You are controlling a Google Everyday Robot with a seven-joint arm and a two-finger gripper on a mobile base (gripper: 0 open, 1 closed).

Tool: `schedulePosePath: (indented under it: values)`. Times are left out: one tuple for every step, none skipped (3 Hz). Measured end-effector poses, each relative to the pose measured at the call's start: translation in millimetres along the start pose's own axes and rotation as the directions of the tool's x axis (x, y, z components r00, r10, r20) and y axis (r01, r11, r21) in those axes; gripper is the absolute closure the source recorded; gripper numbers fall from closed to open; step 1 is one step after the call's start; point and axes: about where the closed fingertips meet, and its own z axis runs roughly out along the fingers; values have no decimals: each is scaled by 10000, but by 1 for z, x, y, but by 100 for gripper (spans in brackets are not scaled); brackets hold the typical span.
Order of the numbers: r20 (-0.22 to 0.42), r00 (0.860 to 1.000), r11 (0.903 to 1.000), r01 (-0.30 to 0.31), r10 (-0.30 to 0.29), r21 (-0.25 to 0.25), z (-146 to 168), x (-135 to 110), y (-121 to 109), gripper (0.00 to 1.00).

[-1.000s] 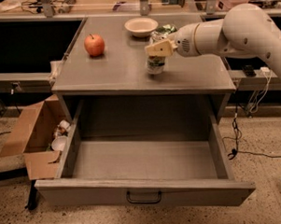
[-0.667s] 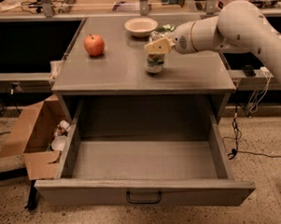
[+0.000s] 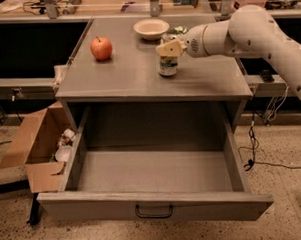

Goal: Pick 7up can from top drawer and place on counter

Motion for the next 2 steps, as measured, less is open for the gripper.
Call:
schedulePosePath:
  values:
    - [15,10000,10000,-2,2,10,0,0,0,59]
    - [15,10000,10000,-2,2,9,0,0,0,38]
